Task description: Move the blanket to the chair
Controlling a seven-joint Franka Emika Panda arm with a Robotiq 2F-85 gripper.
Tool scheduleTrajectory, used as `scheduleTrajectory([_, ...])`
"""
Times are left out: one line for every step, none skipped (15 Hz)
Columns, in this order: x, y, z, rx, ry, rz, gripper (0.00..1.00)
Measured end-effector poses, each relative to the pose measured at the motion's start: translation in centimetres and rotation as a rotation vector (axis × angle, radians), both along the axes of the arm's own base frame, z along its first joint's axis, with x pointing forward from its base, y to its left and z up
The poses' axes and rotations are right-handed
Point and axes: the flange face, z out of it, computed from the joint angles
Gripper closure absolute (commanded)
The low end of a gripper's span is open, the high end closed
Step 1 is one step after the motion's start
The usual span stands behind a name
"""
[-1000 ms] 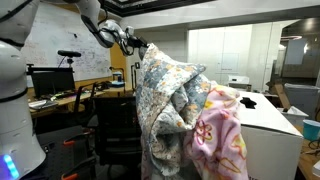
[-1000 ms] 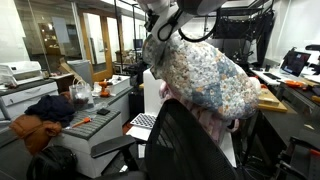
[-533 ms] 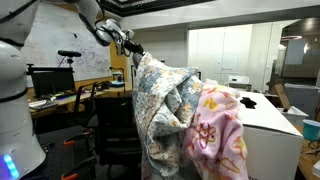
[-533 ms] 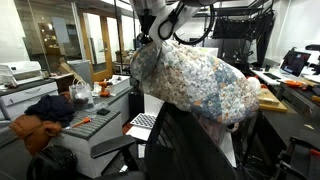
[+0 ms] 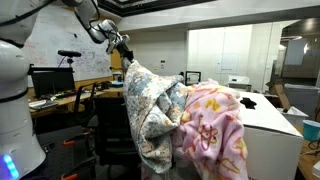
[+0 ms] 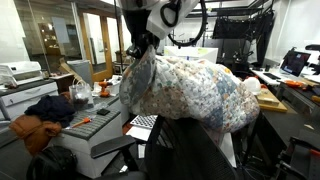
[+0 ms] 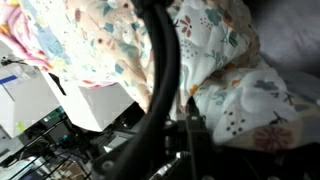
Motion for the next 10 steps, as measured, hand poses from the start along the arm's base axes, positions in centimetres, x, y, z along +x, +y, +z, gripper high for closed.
scheduleTrajectory([-0.4,0.8,-0.5,0.013,0.045,0.025,0.99])
scheduleTrajectory([-0.7,1.7,-1.1,0.026,0.09,0.049,0.99])
scheduleTrajectory([-0.9,2.4,-1.7,0.038,0.134,0.073,0.99])
scheduleTrajectory([-0.9,3.1,-2.4,0.051,0.181,0.097,0.99])
scheduleTrajectory([-0.9,3.7,-3.0,0.063,0.228,0.121,0.99])
scheduleTrajectory([-0.8,4.1,-3.7,0.074,0.274,0.143,0.99])
scheduleTrajectory([-0.6,4.5,-4.3,0.085,0.319,0.159,0.99])
scheduleTrajectory([-0.5,4.9,-5.0,0.092,0.361,0.174,0.99])
scheduleTrajectory([-0.3,5.2,-5.7,0.094,0.4,0.191,0.99])
scheduleTrajectory([-0.3,5.6,-6.5,0.094,0.438,0.205,0.99])
